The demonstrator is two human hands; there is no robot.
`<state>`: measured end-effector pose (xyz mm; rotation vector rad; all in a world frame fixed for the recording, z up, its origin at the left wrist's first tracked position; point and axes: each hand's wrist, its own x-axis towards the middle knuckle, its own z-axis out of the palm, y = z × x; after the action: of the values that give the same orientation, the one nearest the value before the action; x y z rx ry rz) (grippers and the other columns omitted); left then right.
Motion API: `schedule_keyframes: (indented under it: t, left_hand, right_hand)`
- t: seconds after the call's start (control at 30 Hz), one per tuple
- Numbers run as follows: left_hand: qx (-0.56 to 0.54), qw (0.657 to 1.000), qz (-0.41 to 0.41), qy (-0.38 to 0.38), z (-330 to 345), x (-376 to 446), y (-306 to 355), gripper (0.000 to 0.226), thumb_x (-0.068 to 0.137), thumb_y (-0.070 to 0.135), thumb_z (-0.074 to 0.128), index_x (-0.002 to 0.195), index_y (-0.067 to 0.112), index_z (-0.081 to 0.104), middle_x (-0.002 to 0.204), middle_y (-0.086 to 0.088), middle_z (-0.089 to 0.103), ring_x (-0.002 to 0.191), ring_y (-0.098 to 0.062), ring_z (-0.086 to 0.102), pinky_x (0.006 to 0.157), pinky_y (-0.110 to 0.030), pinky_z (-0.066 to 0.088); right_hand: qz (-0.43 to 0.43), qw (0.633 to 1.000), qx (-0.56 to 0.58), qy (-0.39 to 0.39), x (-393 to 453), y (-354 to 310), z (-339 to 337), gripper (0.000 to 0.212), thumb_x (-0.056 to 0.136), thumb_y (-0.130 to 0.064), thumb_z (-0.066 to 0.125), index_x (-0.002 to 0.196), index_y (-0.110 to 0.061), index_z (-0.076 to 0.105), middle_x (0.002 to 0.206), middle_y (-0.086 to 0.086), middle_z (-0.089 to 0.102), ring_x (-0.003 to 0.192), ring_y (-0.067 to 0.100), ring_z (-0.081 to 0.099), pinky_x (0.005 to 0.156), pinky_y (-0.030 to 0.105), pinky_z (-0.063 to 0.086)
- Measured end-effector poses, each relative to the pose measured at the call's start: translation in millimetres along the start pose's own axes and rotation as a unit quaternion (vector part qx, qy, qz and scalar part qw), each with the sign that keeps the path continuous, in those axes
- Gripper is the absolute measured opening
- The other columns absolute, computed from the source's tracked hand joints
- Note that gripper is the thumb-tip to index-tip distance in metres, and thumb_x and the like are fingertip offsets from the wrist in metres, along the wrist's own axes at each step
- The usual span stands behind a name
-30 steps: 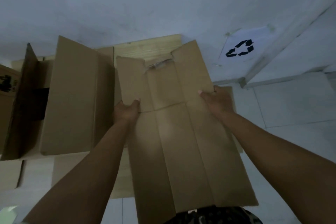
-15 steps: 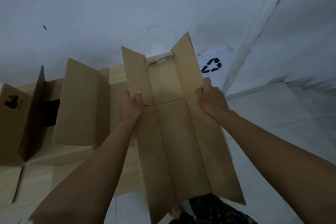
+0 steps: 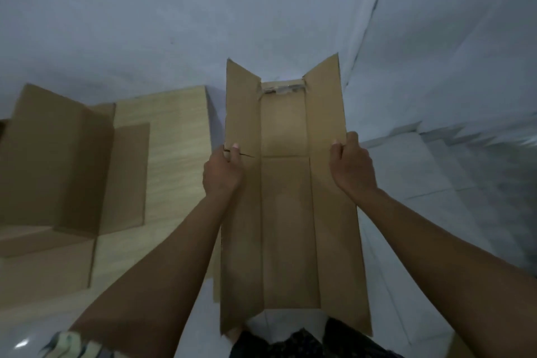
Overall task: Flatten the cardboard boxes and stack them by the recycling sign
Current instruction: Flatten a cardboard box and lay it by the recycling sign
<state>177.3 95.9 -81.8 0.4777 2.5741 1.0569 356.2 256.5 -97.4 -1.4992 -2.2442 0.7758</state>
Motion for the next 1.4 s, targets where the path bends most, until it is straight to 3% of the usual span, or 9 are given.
schedule_keyframes:
  t: [0.1, 0.4, 0.53, 0.6, 0.73, 0.93, 1.07, 1.23, 1.4]
  left_hand:
    - [0.031, 0.999, -0.032, -0.014, 53, -18, 7, 0.047, 0.103, 0.041, 0.038, 0.120, 0.003, 0.059, 0.107, -0.015, 0.064, 0.104, -0.032, 0.059, 0.077, -0.031, 0.034]
    - [0.028, 0.995, -0.098, -0.022, 217, 10, -75, 0.048, 0.101, 0.041, 0.044, 0.097, -0.002, 0.065, 0.098, -0.020, 0.070, 0.095, -0.038, 0.064, 0.079, -0.036, 0.045]
    - [0.036, 0.992, -0.118, -0.017, 293, 37, -147, 0.046, 0.101, 0.040, 0.044, 0.085, -0.001, 0.059, 0.088, -0.016, 0.067, 0.085, -0.034, 0.063, 0.069, -0.032, 0.039]
    - [0.043, 0.991, -0.123, -0.005, 327, 50, -182, 0.044, 0.101, 0.041, 0.043, 0.091, 0.002, 0.061, 0.093, -0.014, 0.068, 0.089, -0.033, 0.062, 0.073, -0.034, 0.044]
    - [0.049, 0.989, -0.136, 0.028, 398, 82, -261, 0.043, 0.101, 0.038, 0.046, 0.101, -0.003, 0.062, 0.102, -0.017, 0.066, 0.100, -0.033, 0.060, 0.075, -0.031, 0.035]
    - [0.050, 0.991, -0.119, 0.038, 499, 143, -373, 0.038, 0.101, 0.034, 0.046, 0.070, 0.013, 0.044, 0.085, -0.012, 0.058, 0.087, -0.031, 0.058, 0.063, -0.028, 0.025]
    - [0.060, 0.991, -0.105, 0.059, 539, 171, -421, 0.040, 0.101, 0.037, 0.045, 0.076, 0.007, 0.051, 0.082, -0.009, 0.056, 0.078, -0.023, 0.051, 0.063, -0.030, 0.027]
    - [0.058, 0.990, -0.113, 0.055, 573, 206, -467, 0.047, 0.099, 0.043, 0.047, 0.096, -0.001, 0.063, 0.102, -0.018, 0.066, 0.098, -0.035, 0.061, 0.072, -0.034, 0.042]
    - [0.077, 0.990, -0.098, 0.071, 595, 232, -491, 0.042, 0.099, 0.041, 0.048, 0.100, 0.003, 0.064, 0.106, -0.017, 0.067, 0.095, -0.034, 0.061, 0.072, -0.030, 0.038]
  right_hand:
    - [0.024, 0.999, -0.019, -0.028, 12, 53, -4, 0.031, 0.104, -0.036, 0.034, 0.120, -0.010, 0.042, 0.088, 0.014, 0.057, 0.076, 0.030, 0.050, 0.064, 0.037, 0.037]
    - [0.062, 0.992, -0.076, -0.079, 54, 179, 83, 0.032, 0.105, -0.039, 0.031, 0.120, -0.013, 0.041, 0.083, 0.010, 0.056, 0.074, 0.031, 0.055, 0.063, 0.036, 0.039]
    - [0.076, 0.986, -0.101, -0.110, 74, 236, 169, 0.032, 0.106, -0.039, 0.031, 0.124, -0.014, 0.040, 0.084, 0.007, 0.053, 0.077, 0.031, 0.055, 0.067, 0.037, 0.043]
    - [0.079, 0.984, -0.104, -0.121, 82, 263, 217, 0.030, 0.106, -0.038, 0.031, 0.123, -0.014, 0.041, 0.081, 0.005, 0.053, 0.075, 0.031, 0.056, 0.065, 0.036, 0.041]
    - [0.065, 0.986, -0.085, -0.127, 101, 323, 320, 0.028, 0.106, -0.038, 0.031, 0.118, -0.015, 0.042, 0.077, 0.002, 0.051, 0.069, 0.027, 0.054, 0.062, 0.034, 0.037]
    - [0.046, 0.991, -0.058, -0.114, 140, 401, 453, 0.028, 0.106, -0.038, 0.032, 0.119, -0.015, 0.043, 0.084, 0.003, 0.053, 0.074, 0.026, 0.054, 0.066, 0.036, 0.041]
    - [0.030, 0.993, -0.037, -0.112, 161, 435, 517, 0.027, 0.106, -0.039, 0.032, 0.112, -0.015, 0.043, 0.087, 0.007, 0.058, 0.075, 0.029, 0.056, 0.067, 0.037, 0.044]
    - [0.035, 0.992, -0.025, -0.122, 181, 464, 567, 0.030, 0.106, -0.040, 0.033, 0.115, -0.013, 0.043, 0.088, 0.004, 0.055, 0.073, 0.025, 0.053, 0.067, 0.035, 0.039]
    - [0.035, 0.993, -0.045, -0.102, 196, 482, 597, 0.036, 0.105, -0.042, 0.034, 0.119, -0.010, 0.043, 0.093, 0.008, 0.054, 0.078, 0.026, 0.052, 0.070, 0.036, 0.038]
